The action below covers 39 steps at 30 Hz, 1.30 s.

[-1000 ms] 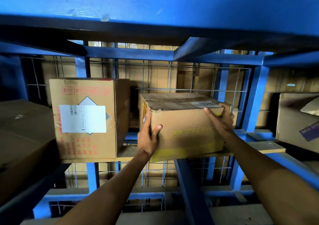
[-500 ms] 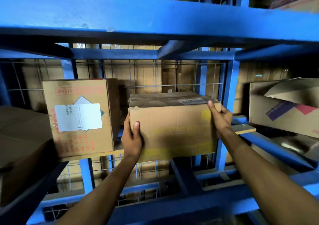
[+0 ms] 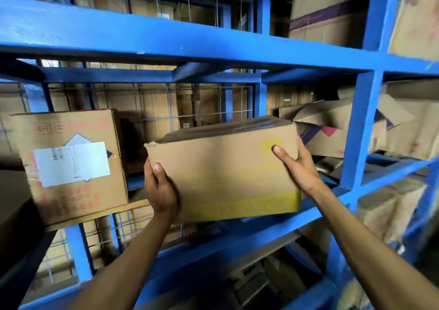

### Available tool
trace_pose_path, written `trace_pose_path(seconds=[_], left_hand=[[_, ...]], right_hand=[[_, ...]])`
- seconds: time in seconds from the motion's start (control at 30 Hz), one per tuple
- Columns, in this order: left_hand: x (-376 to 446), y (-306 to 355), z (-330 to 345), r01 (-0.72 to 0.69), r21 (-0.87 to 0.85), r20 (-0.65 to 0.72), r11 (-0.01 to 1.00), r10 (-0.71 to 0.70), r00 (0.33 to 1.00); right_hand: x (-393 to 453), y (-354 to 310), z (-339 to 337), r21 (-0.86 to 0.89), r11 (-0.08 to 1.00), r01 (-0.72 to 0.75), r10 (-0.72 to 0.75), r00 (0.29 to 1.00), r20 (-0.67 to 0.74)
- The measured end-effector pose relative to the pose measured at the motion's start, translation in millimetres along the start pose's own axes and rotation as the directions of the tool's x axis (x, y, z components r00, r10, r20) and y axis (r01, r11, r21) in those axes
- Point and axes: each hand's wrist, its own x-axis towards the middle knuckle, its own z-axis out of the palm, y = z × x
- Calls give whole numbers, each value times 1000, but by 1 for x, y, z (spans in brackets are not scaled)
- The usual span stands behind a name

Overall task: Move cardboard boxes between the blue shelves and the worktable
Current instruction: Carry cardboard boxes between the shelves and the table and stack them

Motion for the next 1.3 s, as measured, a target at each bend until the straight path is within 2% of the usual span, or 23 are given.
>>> trace_pose_path(seconds=[0.07, 0.23, 0.37, 0.47, 0.53, 0.63, 0.73, 0.83, 0.9, 0.97, 1.03, 1.07, 1.13, 1.17, 1.23, 1.3], left_hand=[[-5, 0, 8, 38, 34, 9, 999, -38, 999], [-14, 0, 23, 188, 254, -34, 949, -186, 982], [-31, 23, 28, 341, 310, -68, 887, -337, 939], [-50, 51, 35, 419, 327, -17, 847, -439, 899], [-67, 73, 41, 423, 306, 26, 853, -451, 892], [-97, 102, 44, 333, 261, 86, 906, -365, 927], [-129, 114, 42, 87, 219, 112, 972, -114, 987], [-151, 115, 44, -140, 213, 176, 967, 103, 979], [-150, 119, 45, -147, 224, 189, 963, 105, 976], [-146, 122, 45, -148, 260, 220, 954, 90, 971], [-145, 124, 42, -171, 299, 243, 939, 99, 965], [-144, 124, 40, -171, 301, 241, 938, 99, 965], [-144, 126, 35, -144, 283, 231, 948, 79, 970], [-144, 125, 33, -127, 269, 229, 955, 65, 971], [-144, 125, 33, -86, 238, 244, 967, 26, 970], [-140, 127, 38, -58, 210, 259, 976, 2, 966]], right_hand=[[-17, -6, -8, 27, 1000, 11, -11, 1000, -2], [-59, -9, -7, 45, 999, 13, -8, 993, -116], [-89, -1, 11, 62, 997, 37, -28, 990, -140], [-112, -1, 31, 60, 998, 27, -16, 983, -181], [-130, -5, 46, 29, 999, 31, -26, 987, -159], [-148, -6, 59, 86, 994, 70, -58, 988, -143], [-143, -5, 51, 129, 987, 95, -82, 991, -102], [-129, -9, 29, 189, 972, 142, -136, 990, -47], [-110, -4, 13, 229, 963, 141, -134, 990, -44], [-84, 10, -1, 212, 975, 70, -45, 991, -123], [-55, 28, -15, 152, 984, -91, 125, 964, -235], [-43, 36, -21, 145, 967, -208, 239, 939, -248], [-26, 48, -30, 163, 909, -383, 405, 904, -137], [-22, 52, -34, 166, 893, -419, 431, 901, -47], [-21, 56, -40, 166, 899, -406, 407, 913, 29], [-28, 60, -52, 160, 925, -344, 349, 937, -1]])
